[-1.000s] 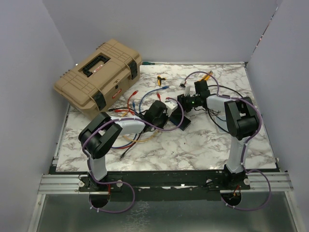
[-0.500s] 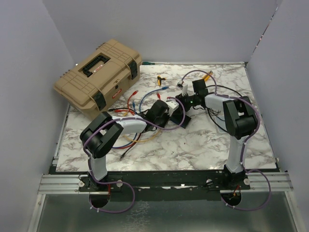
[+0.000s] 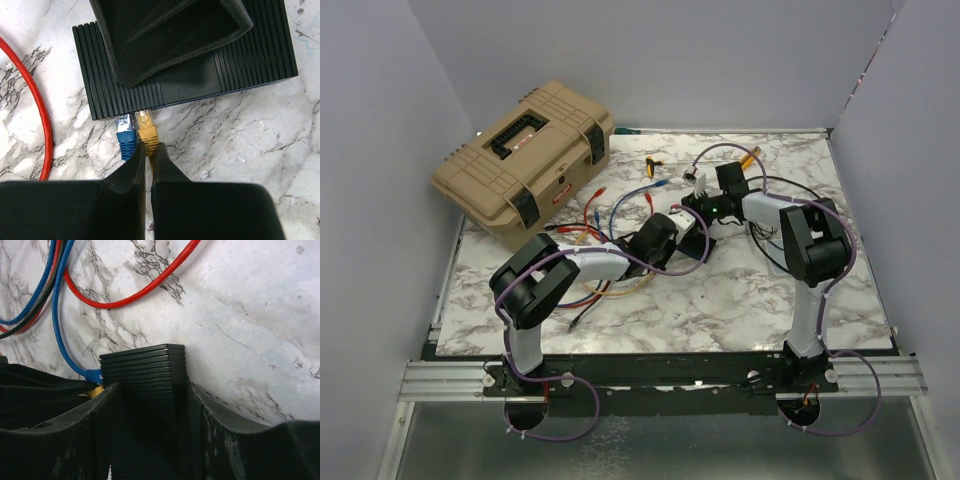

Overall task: Insert the plug into the switch port
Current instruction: Insert the connector into the switch port.

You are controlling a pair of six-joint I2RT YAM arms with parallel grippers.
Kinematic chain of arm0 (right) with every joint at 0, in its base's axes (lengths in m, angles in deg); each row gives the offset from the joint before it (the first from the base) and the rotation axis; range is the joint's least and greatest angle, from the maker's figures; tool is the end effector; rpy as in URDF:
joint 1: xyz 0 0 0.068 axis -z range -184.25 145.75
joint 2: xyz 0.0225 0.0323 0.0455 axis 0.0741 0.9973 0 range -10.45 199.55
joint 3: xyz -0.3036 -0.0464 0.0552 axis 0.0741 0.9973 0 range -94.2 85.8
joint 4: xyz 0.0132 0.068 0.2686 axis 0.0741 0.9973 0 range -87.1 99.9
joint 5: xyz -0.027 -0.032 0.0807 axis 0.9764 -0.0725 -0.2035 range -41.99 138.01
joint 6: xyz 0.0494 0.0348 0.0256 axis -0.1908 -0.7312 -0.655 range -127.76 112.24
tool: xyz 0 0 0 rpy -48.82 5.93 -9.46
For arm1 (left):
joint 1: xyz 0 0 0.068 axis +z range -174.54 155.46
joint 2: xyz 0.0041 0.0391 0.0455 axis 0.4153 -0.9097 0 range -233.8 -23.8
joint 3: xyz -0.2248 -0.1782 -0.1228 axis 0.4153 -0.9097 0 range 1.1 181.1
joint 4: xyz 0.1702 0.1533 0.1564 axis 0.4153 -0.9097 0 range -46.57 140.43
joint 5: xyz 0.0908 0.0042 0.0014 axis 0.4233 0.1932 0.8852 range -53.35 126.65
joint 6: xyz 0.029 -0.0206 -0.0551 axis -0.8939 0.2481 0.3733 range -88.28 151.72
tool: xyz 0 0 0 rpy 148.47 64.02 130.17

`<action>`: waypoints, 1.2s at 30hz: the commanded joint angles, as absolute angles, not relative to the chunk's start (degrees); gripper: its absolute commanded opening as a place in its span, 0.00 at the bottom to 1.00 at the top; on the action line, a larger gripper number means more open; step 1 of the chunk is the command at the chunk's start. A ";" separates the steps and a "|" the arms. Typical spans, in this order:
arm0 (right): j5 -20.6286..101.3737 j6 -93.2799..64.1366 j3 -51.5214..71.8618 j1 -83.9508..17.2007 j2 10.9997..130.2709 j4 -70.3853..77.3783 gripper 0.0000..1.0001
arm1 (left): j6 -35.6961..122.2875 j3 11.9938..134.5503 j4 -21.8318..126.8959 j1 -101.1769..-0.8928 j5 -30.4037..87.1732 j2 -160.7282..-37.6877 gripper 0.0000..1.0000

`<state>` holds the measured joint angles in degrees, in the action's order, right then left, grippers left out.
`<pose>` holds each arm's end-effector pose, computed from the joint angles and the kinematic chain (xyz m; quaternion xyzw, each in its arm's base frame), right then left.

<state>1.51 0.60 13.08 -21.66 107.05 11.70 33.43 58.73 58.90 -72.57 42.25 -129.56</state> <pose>0.4219 0.1715 0.1534 -0.3149 0.8232 0.3965 0.2567 0.2837 -0.3079 0.1714 0.3365 0.8393 -0.1386 0.4040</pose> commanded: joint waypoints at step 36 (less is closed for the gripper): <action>14.28 -4.59 14.88 -25.96 110.46 22.51 0.55 | 46.80 57.95 50.71 -77.23 54.41 -119.20 0.44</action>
